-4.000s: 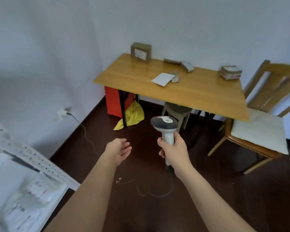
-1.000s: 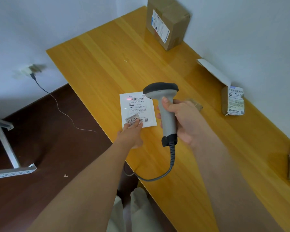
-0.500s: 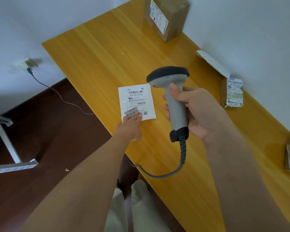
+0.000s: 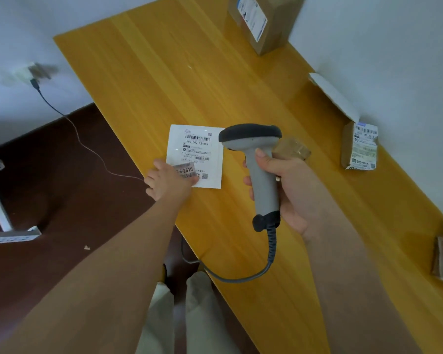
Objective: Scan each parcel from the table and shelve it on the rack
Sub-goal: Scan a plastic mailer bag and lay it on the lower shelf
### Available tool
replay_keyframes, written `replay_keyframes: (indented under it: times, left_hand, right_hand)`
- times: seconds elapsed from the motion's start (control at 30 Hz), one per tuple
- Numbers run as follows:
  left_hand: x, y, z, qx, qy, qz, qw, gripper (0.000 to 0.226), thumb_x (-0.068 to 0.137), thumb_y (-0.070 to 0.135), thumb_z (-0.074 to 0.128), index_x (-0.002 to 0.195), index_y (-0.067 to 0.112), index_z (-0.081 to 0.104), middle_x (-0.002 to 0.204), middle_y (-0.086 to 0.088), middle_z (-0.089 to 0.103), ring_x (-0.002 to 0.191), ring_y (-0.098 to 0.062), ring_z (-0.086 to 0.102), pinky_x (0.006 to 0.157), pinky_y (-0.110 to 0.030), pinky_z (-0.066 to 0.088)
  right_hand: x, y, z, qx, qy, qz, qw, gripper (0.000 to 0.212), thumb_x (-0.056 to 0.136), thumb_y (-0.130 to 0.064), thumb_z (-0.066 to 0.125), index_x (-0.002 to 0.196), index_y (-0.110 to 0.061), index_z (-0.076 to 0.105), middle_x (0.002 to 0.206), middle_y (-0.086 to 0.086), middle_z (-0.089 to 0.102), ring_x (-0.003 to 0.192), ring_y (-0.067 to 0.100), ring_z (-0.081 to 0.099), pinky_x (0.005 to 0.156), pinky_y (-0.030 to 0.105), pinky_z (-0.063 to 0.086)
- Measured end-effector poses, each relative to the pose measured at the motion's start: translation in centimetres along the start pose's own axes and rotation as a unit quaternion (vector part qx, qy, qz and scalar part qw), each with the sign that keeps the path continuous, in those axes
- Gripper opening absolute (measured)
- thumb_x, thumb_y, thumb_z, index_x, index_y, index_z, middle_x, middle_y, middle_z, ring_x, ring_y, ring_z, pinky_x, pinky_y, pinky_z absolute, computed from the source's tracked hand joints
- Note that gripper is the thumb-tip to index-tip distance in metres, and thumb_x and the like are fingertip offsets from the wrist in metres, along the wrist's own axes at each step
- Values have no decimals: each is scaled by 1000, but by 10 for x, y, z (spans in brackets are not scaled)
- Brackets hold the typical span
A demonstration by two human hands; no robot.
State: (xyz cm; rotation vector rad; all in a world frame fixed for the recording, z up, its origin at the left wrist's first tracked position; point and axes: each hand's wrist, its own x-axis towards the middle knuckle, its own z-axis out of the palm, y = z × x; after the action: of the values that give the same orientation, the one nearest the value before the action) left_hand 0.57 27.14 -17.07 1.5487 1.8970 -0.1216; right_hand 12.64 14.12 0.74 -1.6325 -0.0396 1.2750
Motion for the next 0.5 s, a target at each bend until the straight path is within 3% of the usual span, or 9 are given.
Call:
replay_keyframes:
  times: [0.1,0.17,0.27,0.33,0.43,0.5]
  left_hand:
    - [1,-7,-7,-130,-55,-20,990,57,77,29,82,120,10,48,117,-7,59,109,-28,57,92,-40,48]
    - [-4,-16,-20,-225,-83,-43,970,43,83,18,76,120,7,56,113,-7,59,99,-23,57,79,-32,48]
    - [-5,-39,-45,-400,-128,-93,903,35,87,3,68,120,5,56,110,-8,61,90,-20,59,68,-29,50]
    - [-4,-64,-68,-462,-165,-103,865,31,91,-4,59,120,7,56,104,-9,65,79,-19,62,59,-28,53]
    - [-5,-110,-102,-495,-184,-94,844,32,94,-10,46,120,8,54,93,-10,66,74,-21,63,74,-33,56]
    - [-8,-147,-125,-509,-174,-86,838,32,94,-10,45,117,10,55,90,-9,66,72,-20,63,75,-32,56]
  right_hand:
    - [5,9,13,-14,-14,17,1000,22,96,-23,62,113,-9,63,98,8,63,77,17,61,69,33,51]
    - [5,12,26,-31,-26,13,999,19,96,-23,61,111,-10,64,97,7,63,78,17,60,71,34,50]
    - [0,16,50,-54,-38,0,998,15,96,-24,61,107,-13,64,95,7,62,82,18,58,75,36,49]
    - [-8,20,73,-62,-44,-7,997,12,97,-24,61,104,-14,63,92,4,62,83,18,58,77,36,48]
    - [-26,32,115,-84,-61,-31,994,8,96,-26,63,99,-19,64,92,1,65,86,17,61,82,37,50]
    - [-44,45,147,-94,-77,-50,991,4,96,-25,63,94,-22,65,90,1,64,88,18,60,81,38,50]
